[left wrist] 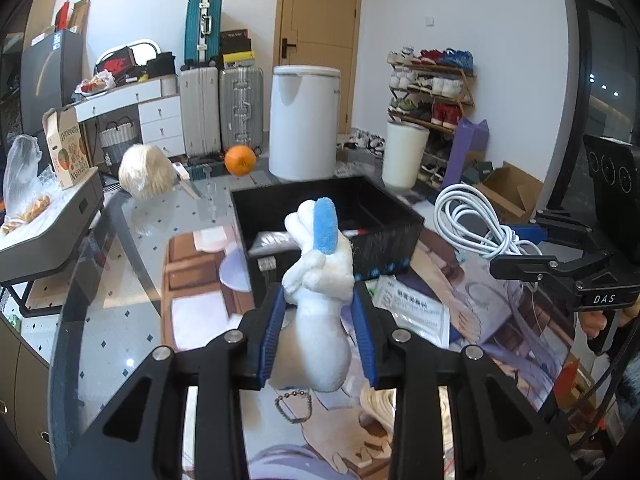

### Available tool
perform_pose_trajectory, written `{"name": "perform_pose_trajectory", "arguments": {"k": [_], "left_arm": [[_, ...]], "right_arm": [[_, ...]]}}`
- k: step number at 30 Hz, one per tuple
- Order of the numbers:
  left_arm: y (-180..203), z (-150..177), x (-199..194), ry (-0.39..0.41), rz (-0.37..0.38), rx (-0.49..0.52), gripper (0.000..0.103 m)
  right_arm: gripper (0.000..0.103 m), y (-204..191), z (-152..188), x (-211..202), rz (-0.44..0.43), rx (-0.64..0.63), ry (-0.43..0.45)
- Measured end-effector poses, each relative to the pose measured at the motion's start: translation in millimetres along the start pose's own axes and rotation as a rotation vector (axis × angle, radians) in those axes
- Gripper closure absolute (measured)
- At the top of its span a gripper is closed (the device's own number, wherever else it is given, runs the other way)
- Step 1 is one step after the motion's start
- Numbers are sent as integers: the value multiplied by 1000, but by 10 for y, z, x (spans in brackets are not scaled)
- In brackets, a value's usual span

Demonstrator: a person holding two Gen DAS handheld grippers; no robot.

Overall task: Organize soft objects
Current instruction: 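Carry the white cable over the black box while the left tool carries the plush bunny there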

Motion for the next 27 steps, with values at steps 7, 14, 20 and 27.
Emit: {"name": "perform_pose_trajectory", "arguments": {"k": [7, 14, 20, 27], "left_arm": [[-61, -130, -9, 28, -7, -5, 71], [-63, -254, 11, 45, -5, 9, 71], [-73, -391, 80, 51, -11, 19, 71], [-129, -520, 240, 39, -21, 19, 71]], "right_arm": [[59, 49, -206, 8, 20, 11, 16], [59, 110, -375, 100, 43, 7, 8], [59, 181, -494, 187, 57, 5, -3], [59, 276, -673, 346, 51, 3, -17]]}}
Point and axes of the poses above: each gripper's, at about its wrist camera, not at the fingertips, and x roughly the way its jaws point, y to its right, z to its underside, the point moved 2 cm from there along x, roughly the way its jaws point, and after that the axes turned 8 degrees about -y, right-handed, at the moved point
